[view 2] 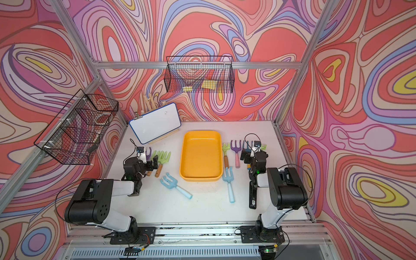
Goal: Take the hand rake out of the storage box
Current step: Reset both arms
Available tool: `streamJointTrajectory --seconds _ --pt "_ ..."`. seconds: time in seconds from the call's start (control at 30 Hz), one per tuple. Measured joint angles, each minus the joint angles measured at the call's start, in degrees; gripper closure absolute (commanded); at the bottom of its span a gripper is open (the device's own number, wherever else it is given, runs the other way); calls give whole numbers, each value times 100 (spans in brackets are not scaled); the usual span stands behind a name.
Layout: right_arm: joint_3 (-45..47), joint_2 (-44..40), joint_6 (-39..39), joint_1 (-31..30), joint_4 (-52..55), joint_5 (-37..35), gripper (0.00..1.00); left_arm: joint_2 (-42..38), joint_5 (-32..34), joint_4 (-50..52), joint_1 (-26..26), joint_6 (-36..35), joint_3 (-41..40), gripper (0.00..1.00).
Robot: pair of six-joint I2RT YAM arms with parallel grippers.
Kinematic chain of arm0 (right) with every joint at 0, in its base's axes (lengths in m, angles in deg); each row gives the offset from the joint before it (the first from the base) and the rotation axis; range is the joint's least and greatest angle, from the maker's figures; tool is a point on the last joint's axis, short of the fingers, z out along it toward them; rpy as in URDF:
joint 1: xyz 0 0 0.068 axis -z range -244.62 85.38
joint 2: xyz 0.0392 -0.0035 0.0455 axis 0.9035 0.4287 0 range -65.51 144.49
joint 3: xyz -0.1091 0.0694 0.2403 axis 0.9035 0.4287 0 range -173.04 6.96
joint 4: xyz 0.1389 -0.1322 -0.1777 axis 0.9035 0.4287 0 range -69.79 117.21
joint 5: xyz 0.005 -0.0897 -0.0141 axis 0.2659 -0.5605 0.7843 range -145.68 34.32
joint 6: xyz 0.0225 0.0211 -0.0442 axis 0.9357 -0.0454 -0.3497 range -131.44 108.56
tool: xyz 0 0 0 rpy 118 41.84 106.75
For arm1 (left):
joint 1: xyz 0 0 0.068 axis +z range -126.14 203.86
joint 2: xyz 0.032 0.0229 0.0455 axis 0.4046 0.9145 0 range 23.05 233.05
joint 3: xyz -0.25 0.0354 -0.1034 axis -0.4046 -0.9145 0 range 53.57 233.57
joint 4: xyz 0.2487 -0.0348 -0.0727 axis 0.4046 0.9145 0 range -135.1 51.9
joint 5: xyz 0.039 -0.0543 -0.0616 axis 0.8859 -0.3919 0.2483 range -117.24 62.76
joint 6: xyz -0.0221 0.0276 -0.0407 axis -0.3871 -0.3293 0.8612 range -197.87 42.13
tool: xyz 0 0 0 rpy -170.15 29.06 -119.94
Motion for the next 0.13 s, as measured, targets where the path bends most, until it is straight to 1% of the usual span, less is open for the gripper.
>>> streamJointTrajectory --seconds 0.13 --pt "0 0 -2 -2 0 0 2 0 0 0 -33 -24 0 1"
